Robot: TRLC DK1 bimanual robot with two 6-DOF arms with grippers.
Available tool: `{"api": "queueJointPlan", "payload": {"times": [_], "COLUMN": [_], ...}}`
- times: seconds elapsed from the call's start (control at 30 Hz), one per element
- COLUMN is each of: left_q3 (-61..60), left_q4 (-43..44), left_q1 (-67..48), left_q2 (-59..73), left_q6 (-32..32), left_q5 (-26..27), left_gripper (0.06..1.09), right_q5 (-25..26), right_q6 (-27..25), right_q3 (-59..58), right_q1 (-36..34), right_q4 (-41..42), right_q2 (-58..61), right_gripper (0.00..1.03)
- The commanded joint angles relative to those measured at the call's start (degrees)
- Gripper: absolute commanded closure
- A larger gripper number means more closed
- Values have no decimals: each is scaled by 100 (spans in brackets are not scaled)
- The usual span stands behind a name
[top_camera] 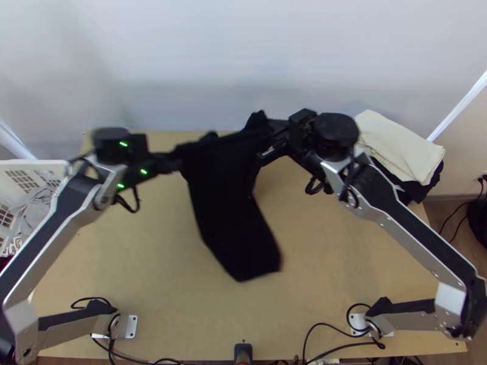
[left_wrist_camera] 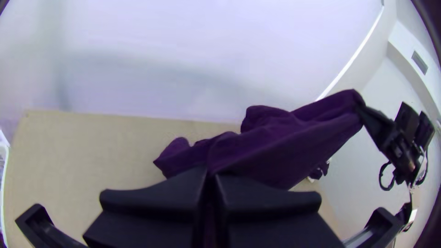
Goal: Fold the t-shirt
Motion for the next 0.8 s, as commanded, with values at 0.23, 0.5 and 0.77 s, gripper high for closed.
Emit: {"api": "queueJointPlan", "payload": {"times": [0.23,0.5,0.77], "left_q3": [789,1571,604], "left_q4": [-679,-767,-1083], "left_q1": [244,253,-64], "left_q2": [-581,-669,-353], "left_q6": [188,355,319], "left_q5": [-278,-621,-612], "left_gripper": [105,105,105], "right_q5": [511,608,608], "right_q6": [-313,-427,-427], "right_q3": [-106,-185,-1354], "right_q1": [-160,-292,-354], "right_q4": [523,1173,1120], "right_q2": [-1073,-1591,-2005], "right_gripper": [100,100,100]}}
